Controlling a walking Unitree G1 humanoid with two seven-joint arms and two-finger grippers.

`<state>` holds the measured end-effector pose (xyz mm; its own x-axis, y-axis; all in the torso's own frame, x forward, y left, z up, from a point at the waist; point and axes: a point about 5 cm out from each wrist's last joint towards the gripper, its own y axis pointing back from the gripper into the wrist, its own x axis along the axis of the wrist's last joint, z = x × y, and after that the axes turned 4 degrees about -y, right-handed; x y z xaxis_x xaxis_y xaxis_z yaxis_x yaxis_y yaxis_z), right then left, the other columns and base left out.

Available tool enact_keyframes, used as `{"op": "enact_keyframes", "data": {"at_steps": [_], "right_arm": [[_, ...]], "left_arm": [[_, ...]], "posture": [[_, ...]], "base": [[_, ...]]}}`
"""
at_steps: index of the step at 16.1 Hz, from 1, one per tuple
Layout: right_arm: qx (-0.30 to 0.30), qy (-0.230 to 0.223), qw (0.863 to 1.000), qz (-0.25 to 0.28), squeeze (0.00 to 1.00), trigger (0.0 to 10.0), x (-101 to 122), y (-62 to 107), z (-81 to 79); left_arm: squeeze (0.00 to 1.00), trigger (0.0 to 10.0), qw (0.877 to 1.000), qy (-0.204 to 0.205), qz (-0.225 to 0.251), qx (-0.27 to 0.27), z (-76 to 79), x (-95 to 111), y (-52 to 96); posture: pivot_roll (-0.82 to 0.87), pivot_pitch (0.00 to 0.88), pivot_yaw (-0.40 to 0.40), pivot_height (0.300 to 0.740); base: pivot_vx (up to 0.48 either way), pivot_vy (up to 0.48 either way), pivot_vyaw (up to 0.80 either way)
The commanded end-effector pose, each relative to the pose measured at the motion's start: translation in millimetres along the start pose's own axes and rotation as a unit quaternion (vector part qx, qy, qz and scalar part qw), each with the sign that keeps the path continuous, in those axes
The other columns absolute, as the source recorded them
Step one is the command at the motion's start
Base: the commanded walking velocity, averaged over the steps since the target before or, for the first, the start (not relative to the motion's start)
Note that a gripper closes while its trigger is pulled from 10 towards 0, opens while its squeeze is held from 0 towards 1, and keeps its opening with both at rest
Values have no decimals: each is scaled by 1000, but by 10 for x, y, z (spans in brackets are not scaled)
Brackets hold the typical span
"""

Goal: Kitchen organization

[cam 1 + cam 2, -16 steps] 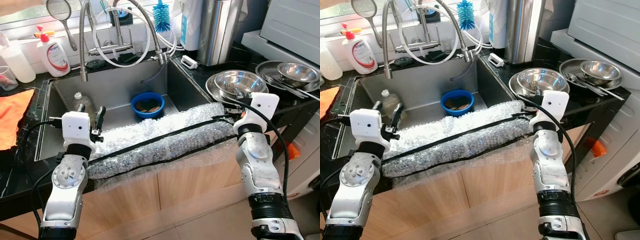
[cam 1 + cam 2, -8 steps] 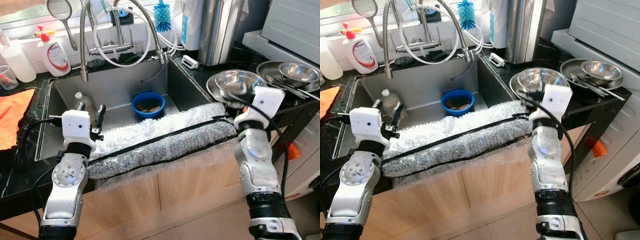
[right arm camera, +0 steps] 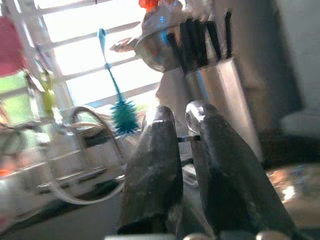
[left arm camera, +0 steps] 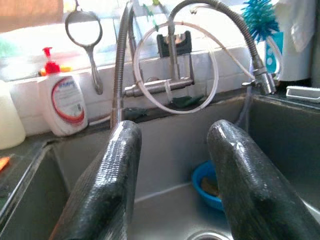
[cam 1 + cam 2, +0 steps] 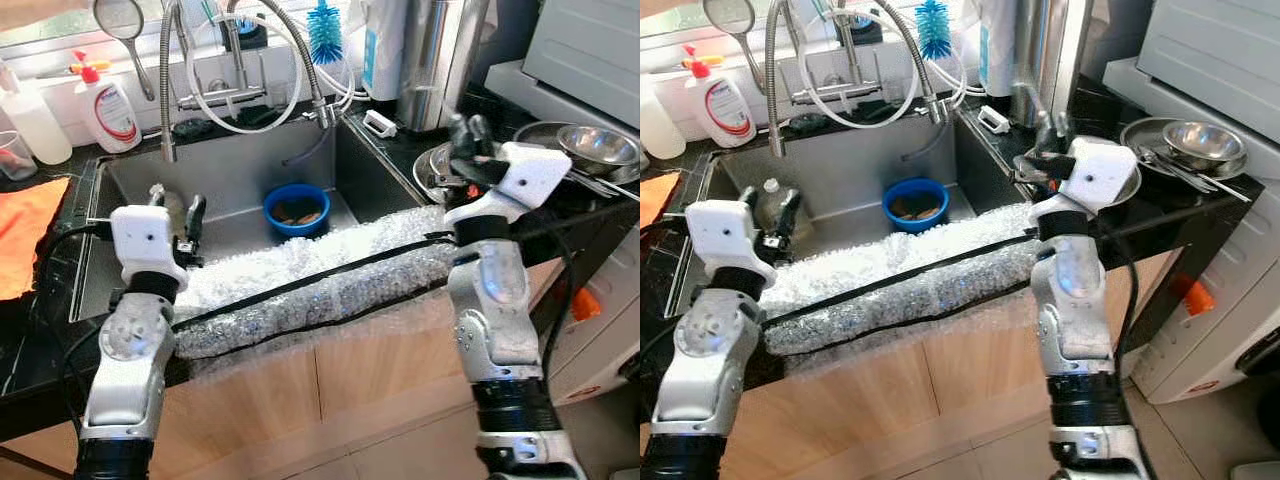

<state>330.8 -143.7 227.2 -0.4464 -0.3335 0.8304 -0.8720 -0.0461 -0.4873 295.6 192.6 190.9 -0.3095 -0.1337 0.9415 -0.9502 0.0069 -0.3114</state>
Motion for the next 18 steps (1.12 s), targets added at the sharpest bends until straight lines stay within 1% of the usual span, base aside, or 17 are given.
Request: {"op": "enact_keyframes", "data": {"at_steps": [1, 2, 3, 4, 6, 7, 8, 9, 10, 11, 12, 13, 14, 15, 16, 18], "right_arm": [[30, -79, 996, -10, 0, 10000, 18, 53, -5], [50, -110, 993, -18, 0, 10000, 5, 90, -11], [63, -140, 988, -26, 0, 10000, -9, 137, -2], [71, -182, 980, -31, 0, 10000, -26, 194, 25], [89, -245, 965, -36, 0, 10000, -33, 286, 65], [100, -286, 952, -37, 0, 10000, -28, 333, 71], [123, -334, 933, -39, 0, 10000, -11, 410, 69], [160, -372, 913, -49, 0, 10000, -15, 525, 32], [174, -390, 903, -60, 0, 10000, -42, 585, 10], [177, -396, 899, -63, 0, 10000, -50, 601, 3], [196, -405, 889, -80, 0, 10000, -83, 663, -44], [199, -419, 880, -100, 0, 10000, -150, 728, -91], [197, -422, 878, -105, 0, 10000, -168, 737, -96], [214, -432, 867, -127, 0, 10000, -222, 813, -156], [225, -442, 858, -135, 0, 10000, -239, 854, -205], [237, -444, 851, -151, 0, 10000, -283, 914, -264]], "left_arm": [[0, 10000, 999, 44, 11, -9, -63, 130, -44], [0, 10000, 997, 77, 8, -18, -74, 156, -57], [0, 10000, 992, 124, 0, -36, -72, 169, -64], [0, 10000, 984, 167, -7, -68, -73, 170, -54], [0, 10000, 968, 228, -20, -105, -75, 148, -10], [0, 10000, 956, 265, -21, -126, -48, 157, 19], [0, 10000, 946, 288, -32, -149, -19, 152, 53], [0, 10000, 926, 341, -27, -161, 32, 168, 75], [0, 10000, 913, 370, -24, -171, 63, 185, 86], [0, 10000, 908, 378, -24, -177, 73, 193, 90], [0, 10000, 900, 388, -26, -198, 134, 210, 110], [0, 10000, 885, 408, -26, -224, 203, 235, 131], [0, 10000, 883, 410, -26, -228, 218, 237, 134], [0, 10000, 881, 407, -36, -240, 296, 216, 145], [0, 10000, 877, 409, -39, -248, 337, 210, 153], [0, 10000, 865, 426, -42, -261, 405, 230, 162]], "posture": [[-65, 0, 57, 740], [-62, 0, 54, 740], [-59, 0, 53, 740], [-59, 0, 54, 740], [-61, 0, 58, 740], [-64, 0, 59, 740], [-64, 0, 59, 740], [-66, 0, 57, 740], [-65, 0, 56, 740], [-65, 0, 56, 740], [-63, 0, 55, 740], [-65, 0, 54, 740], [-65, 0, 53, 740], [-62, 0, 51, 740], [-61, 0, 50, 740], [-62, 0, 47, 740]], "base": [[0, 0, 0], [0, 0, 0], [0, 0, 0], [0, 0, 0], [0, 0, 0], [0, 0, 0], [0, 0, 0], [0, 0, 0], [0, 0, 0], [0, 0, 0], [0, 0, 0], [0, 0, 0], [0, 0, 0], [0, 0, 0], [0, 0, 0], [0, 0, 0]]}}
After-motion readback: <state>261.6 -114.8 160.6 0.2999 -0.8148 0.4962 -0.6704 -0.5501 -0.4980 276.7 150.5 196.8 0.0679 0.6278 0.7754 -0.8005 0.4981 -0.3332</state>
